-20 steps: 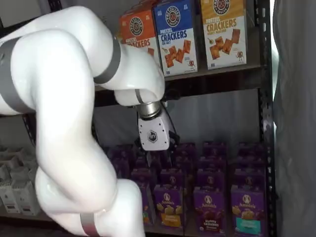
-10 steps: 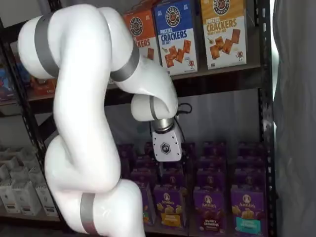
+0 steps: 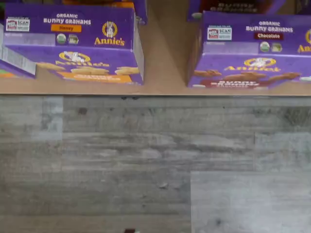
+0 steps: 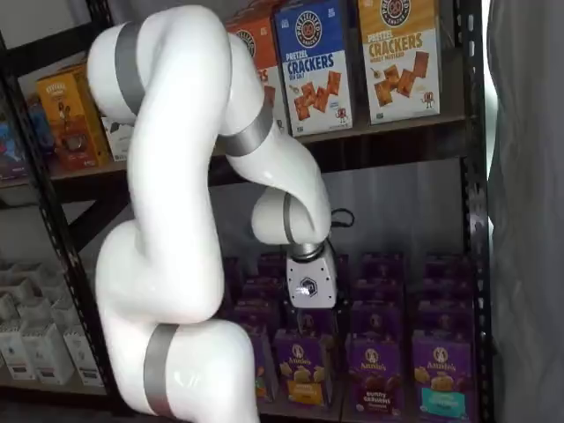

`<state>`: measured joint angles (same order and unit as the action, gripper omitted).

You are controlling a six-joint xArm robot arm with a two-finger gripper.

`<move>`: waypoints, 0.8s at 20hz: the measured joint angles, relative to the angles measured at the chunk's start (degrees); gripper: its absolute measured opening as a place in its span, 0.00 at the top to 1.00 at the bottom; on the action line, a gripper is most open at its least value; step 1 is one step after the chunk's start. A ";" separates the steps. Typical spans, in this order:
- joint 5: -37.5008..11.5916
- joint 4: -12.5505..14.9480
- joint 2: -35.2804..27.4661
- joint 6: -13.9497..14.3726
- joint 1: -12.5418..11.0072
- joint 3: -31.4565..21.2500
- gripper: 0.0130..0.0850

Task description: Pick up the purple box with a brown patch in the center, on the bottom shelf, the fifth box from the left

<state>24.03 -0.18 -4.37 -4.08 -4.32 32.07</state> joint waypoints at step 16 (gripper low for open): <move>-5.79 0.04 -18.06 -0.07 0.02 12.06 0.00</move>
<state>18.24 -0.14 -22.42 -4.15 -4.30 44.13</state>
